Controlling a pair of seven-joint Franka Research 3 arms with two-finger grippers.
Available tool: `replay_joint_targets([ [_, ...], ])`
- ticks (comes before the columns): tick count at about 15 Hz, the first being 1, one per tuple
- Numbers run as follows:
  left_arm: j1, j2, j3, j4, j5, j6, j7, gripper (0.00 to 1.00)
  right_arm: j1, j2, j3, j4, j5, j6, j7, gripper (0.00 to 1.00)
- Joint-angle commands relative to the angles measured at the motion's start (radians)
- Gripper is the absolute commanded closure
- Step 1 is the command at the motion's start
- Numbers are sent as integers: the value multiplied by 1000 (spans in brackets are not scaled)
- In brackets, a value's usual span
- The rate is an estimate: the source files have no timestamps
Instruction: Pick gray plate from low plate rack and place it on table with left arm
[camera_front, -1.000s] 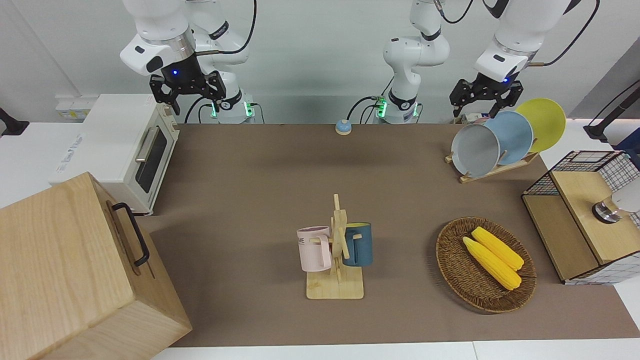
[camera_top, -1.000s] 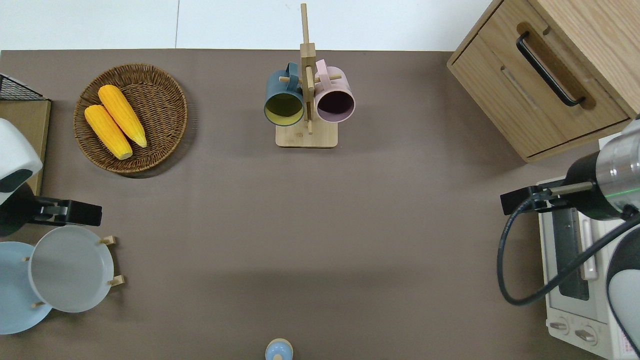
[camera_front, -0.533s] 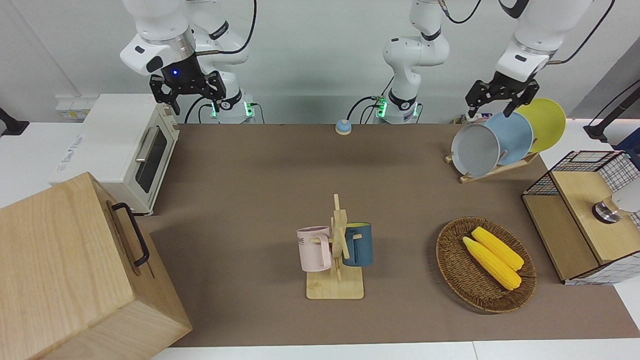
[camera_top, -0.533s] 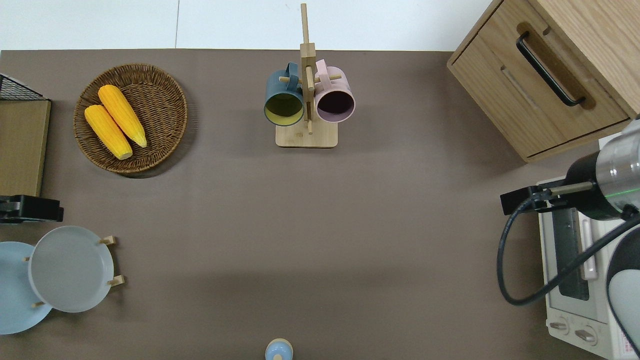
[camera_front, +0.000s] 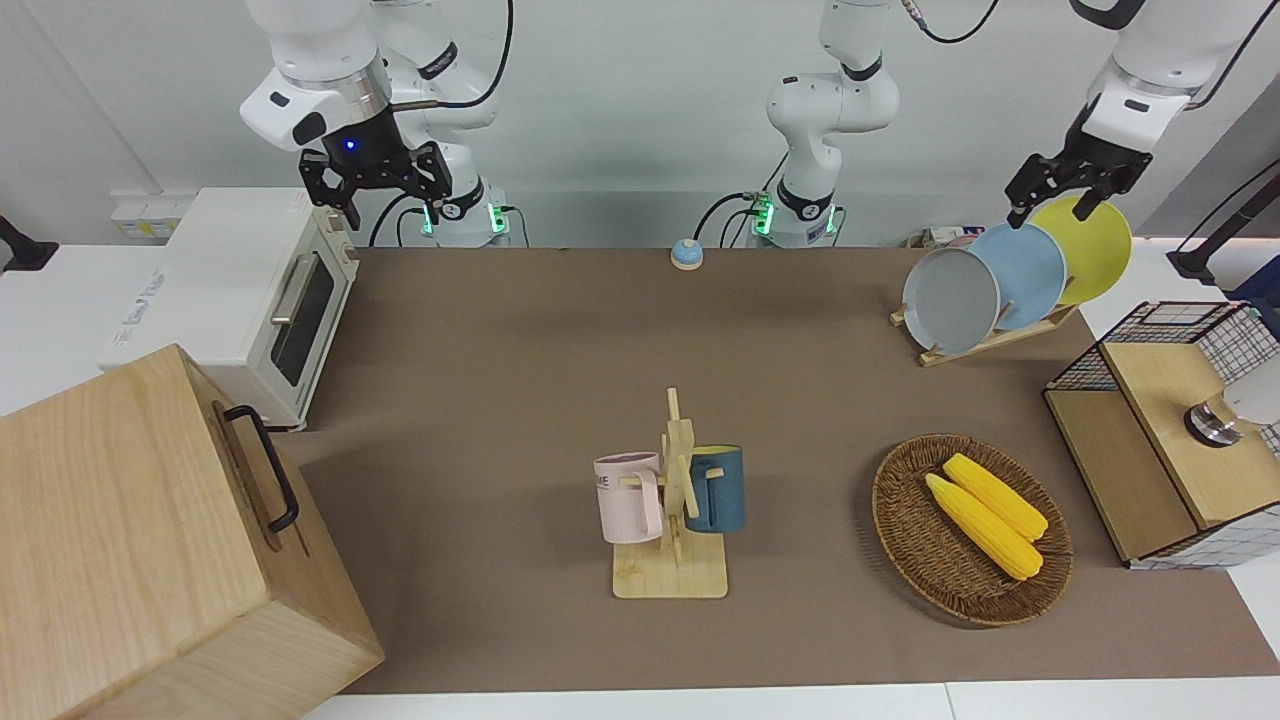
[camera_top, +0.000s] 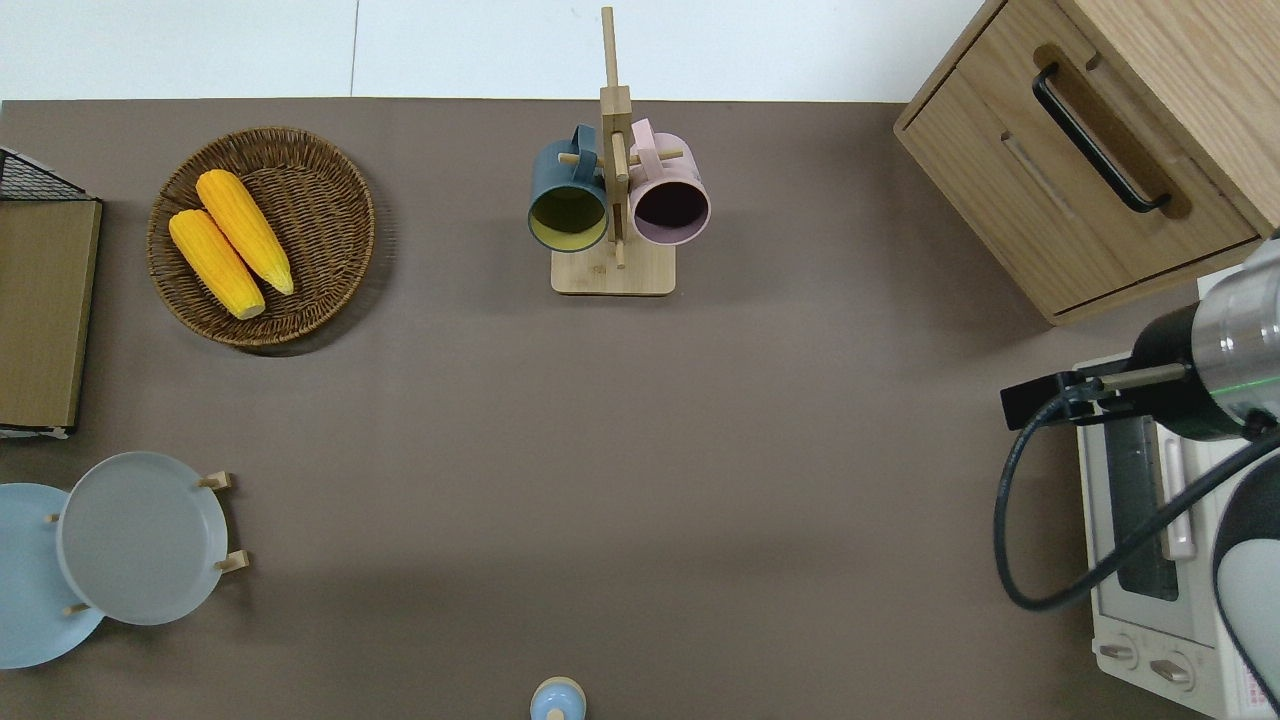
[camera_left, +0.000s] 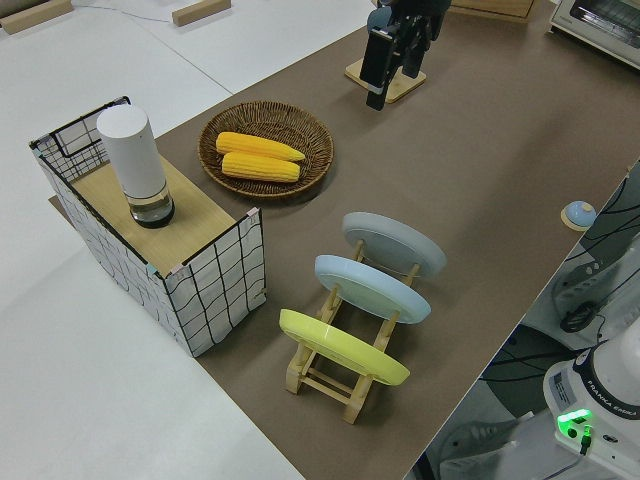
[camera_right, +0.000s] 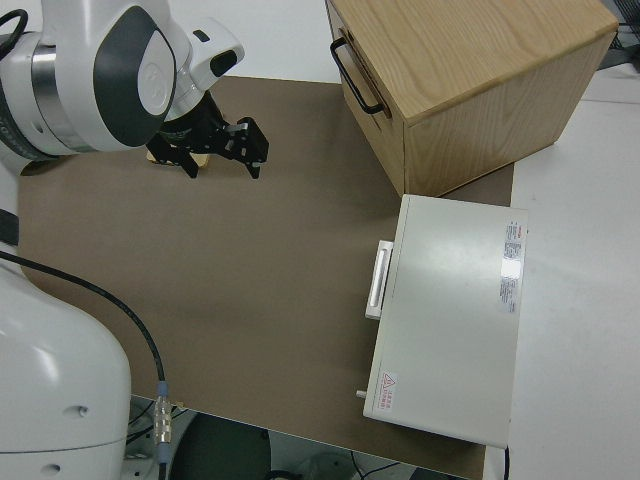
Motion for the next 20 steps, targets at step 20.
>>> replay_joint_targets([
  [20, -8, -194, 13, -528, 171, 323, 15, 9, -10, -2, 6, 6, 10, -14, -1, 13],
])
